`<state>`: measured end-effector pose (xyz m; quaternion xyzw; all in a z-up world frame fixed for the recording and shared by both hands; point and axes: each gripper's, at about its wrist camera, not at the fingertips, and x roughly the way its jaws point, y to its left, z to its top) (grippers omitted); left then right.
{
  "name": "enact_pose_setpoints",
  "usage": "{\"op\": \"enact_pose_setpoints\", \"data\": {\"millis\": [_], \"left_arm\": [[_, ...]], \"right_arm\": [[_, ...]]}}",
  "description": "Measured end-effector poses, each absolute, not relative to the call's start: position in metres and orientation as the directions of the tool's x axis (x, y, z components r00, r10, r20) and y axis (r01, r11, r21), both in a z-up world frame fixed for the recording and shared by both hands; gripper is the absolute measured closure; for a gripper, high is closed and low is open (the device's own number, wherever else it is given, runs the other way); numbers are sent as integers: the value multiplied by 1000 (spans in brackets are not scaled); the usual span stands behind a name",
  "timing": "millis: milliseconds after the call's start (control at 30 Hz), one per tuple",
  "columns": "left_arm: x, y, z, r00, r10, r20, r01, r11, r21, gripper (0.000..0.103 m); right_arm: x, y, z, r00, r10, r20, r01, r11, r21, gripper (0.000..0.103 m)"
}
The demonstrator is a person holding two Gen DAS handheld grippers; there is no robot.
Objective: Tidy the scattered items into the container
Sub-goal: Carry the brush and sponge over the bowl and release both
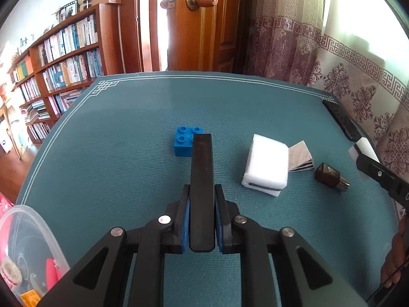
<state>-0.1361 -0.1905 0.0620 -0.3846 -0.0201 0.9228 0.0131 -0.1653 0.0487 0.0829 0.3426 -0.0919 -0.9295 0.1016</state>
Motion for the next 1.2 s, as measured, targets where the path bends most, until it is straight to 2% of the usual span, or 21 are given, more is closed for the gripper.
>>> {"op": "enact_pose_setpoints", "data": {"millis": [333, 633, 1000, 1200], "left_arm": [[-105, -212, 82, -739, 31, -673, 17, -998, -65, 84], [-69, -265, 93, -758, -32, -651, 100, -993, -68, 84], [-34, -338, 88, -740, -132, -659, 220, -974, -53, 84], [-27, -369, 80, -725, -138, -675, 254, -964, -76, 84]], "right_arm": [[-139, 18, 97, -732, -318, -603, 198, -945, 259, 48], [-118, -42, 100, -688, -408, -600, 314, -913, 261, 48], [-95, -120, 100, -614, -507, -605, 437, -857, 274, 48], [-82, -160, 99, -575, -544, -611, 495, -826, 269, 48]]}}
